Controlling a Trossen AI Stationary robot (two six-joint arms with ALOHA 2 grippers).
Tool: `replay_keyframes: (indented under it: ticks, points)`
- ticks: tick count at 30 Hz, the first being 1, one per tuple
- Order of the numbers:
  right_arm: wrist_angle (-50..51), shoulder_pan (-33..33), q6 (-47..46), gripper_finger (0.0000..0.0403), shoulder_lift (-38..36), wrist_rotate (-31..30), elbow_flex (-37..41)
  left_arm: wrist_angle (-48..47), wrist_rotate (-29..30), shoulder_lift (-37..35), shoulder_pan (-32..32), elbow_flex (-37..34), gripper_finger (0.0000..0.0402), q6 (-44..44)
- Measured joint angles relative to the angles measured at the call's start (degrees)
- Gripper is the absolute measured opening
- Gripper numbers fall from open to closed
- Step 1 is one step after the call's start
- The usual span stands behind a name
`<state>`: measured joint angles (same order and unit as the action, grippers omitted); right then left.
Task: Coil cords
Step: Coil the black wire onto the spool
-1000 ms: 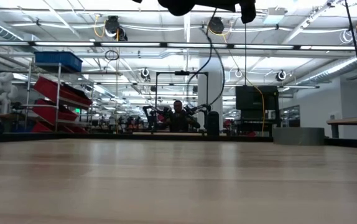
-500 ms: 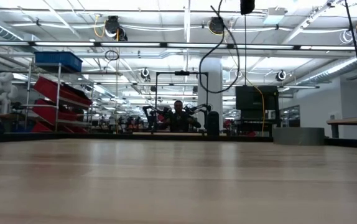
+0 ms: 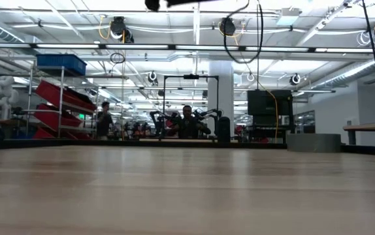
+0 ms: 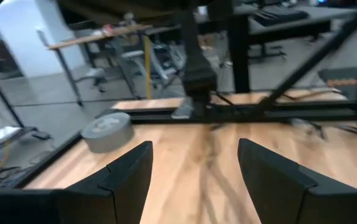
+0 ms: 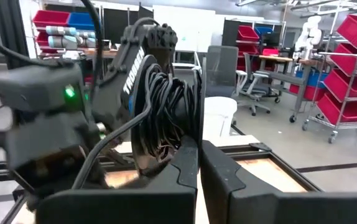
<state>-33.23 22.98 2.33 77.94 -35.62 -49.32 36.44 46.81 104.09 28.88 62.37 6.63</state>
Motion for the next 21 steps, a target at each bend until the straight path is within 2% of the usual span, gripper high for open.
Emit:
replay_keyframes:
  ticks: [3,8,14,21]
  points:
    - [0.3,0.2,0.3,0.0000,-0.5,0.0,0.0,5.0,0.6,2.4,-1.0,0.0,0.0242,1.7]
    - [2.0,0.4,0.3,0.0000,-0.7,0.0,0.0,7.9,-0.3,4.7,-2.1,0.0,0.0242,1.4]
    - [2.2,0.4,0.3,0.0000,-0.7,0.0,0.0,12.9,-8.7,5.5,-2.8,0.0,0.0242,0.7]
    - [1.8,0.4,0.3,0.0000,-0.7,-0.1,0.0,12.5,-9.1,5.5,-4.0,0.0,0.0242,-0.3]
